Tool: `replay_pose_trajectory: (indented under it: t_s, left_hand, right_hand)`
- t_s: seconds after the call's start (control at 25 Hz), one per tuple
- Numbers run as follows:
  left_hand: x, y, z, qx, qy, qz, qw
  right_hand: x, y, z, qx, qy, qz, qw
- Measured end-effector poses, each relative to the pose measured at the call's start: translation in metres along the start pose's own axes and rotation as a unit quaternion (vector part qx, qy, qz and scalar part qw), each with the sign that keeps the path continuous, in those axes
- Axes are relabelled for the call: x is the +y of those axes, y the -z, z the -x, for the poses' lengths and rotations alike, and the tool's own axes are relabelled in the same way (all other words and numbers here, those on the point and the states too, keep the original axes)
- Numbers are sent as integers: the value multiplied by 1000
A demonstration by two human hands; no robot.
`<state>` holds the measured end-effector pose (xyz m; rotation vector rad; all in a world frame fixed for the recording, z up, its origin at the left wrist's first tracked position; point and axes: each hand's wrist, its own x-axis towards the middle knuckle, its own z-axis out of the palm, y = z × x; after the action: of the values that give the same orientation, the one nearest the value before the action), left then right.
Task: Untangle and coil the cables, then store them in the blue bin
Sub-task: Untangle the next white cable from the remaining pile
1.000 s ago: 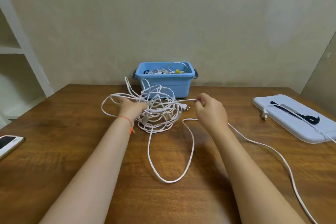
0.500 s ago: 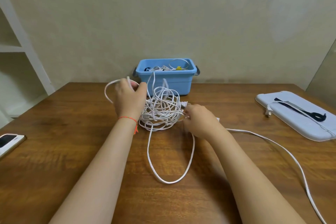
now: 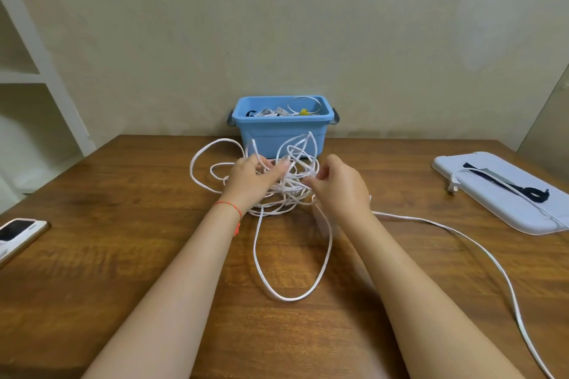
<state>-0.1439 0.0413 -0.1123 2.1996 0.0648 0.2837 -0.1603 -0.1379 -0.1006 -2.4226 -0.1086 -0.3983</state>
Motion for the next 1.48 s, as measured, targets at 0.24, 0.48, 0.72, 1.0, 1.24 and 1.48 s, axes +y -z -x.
replay_pose_trajectory:
  t_s: [0.24,0.48,0.72,1.0,1.24,1.48]
  left_hand:
    - [-2,-2,11,-81,-62,-42,994]
    - [10,14,9,-45,-37,-25,998]
    - [42,38,-31,188,-54,154,968]
    - [6,29,-26,-65,240,196,949]
    - [31,59,-21,-164,151,-80,972]
    - [76,94,-1,-290,132,-200,927]
  right_hand:
    - [-8,2,-1,-83,8,131,988]
    - [-18,28,-18,-31,96,99,990]
    - [-30,42,-23,226,125,-165,952]
    - [-17,22,-21,-67,23,36,997]
    - [-19,7,-28,-2,-31,49,998]
    - [-23,5,-30,28,-58,-9,998]
